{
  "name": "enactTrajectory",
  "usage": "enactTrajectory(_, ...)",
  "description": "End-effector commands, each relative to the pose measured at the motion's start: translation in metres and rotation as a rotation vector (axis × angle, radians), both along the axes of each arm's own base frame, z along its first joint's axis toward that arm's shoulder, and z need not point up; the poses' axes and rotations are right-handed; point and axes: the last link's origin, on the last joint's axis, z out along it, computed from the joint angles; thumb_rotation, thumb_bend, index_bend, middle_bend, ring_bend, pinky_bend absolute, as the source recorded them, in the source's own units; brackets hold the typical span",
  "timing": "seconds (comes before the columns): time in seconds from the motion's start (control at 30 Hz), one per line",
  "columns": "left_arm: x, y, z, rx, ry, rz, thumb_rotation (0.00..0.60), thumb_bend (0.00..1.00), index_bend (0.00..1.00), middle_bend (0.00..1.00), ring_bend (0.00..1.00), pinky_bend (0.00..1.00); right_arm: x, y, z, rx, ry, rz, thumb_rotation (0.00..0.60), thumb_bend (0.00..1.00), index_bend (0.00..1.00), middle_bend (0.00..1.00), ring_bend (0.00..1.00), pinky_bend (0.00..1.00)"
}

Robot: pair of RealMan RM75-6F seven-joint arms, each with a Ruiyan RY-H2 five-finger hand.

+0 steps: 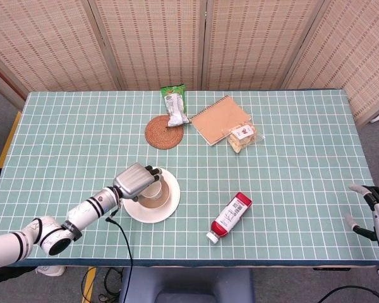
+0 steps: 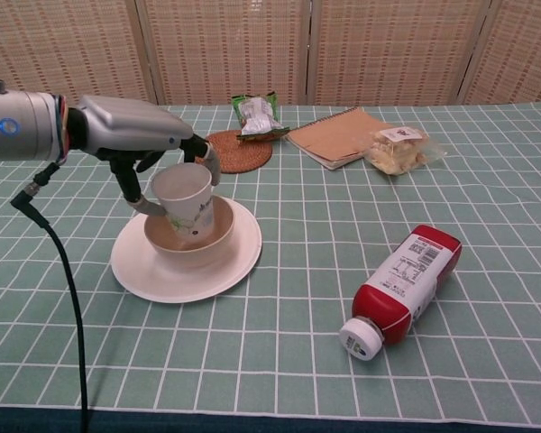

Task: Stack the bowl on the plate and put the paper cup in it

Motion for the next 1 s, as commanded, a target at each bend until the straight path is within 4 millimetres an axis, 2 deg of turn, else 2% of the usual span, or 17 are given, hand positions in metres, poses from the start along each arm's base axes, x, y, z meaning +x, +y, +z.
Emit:
enactTrajectory(0.03, 0.0, -0.002, 0.0, -0.007, 0.004, 0.022, 0.6, 0.24, 0.13, 0.11, 0.16, 0.51, 0.0, 0.0, 0.0, -0.002, -0.001, 0.002, 0.6, 0.28, 0.24, 0.29, 0.2, 0.31)
enactTrajectory(0.2, -0.003, -0.004, 0.009, -0.003, 0.007, 0.057, 0.6, 0.24, 0.02, 0.02, 0.08, 0.38, 0.0, -0.001, 0.0, -0.003, 0.001, 0.003, 0.6, 0.28, 0.24, 0.29, 0.2, 0.31)
enactTrajectory(0.33, -0.008, -0.004, 0.021, 0.03, -0.048, 0.103, 0.6, 0.24, 0.02, 0.02, 0.08, 0.36, 0.0, -0.001, 0.0, -0.002, -0.001, 0.002, 0.6, 0.28, 0.24, 0.29, 0.2, 0.31)
enactTrajectory(0.47, -0.023, -0.002, 0.041, 0.081, -0.101, 0.166, 0.6, 0.24, 0.03, 0.02, 0.09, 0.36, -0.001, 0.0, 0.001, 0.0, 0.0, 0.001, 0.6, 0.28, 0.24, 0.29, 0.2, 0.31)
enactTrajectory(0.77, -0.081, -0.004, 0.097, 0.273, -0.176, 0.357, 0.6, 0.24, 0.09, 0.02, 0.12, 0.36, -0.001, 0.0, 0.001, 0.002, -0.005, 0.0, 0.6, 0.28, 0.24, 0.29, 0.2, 0.32)
enactTrajectory(0.9, -0.11, -0.014, 0.12, 0.38, -0.18, 0.439, 0.6, 0.24, 0.09, 0.04, 0.13, 0.36, -0.001, -0.002, 0.001, 0.006, -0.008, 0.003, 0.6, 0.28, 0.24, 0.29, 0.2, 0.32)
enactTrajectory(1.0, -0.132, -0.03, 0.133, 0.469, -0.186, 0.502, 0.6, 0.24, 0.1, 0.04, 0.13, 0.36, 0.0, -0.003, 0.0, 0.009, -0.009, 0.009, 0.6, 0.28, 0.25, 0.29, 0.2, 0.32)
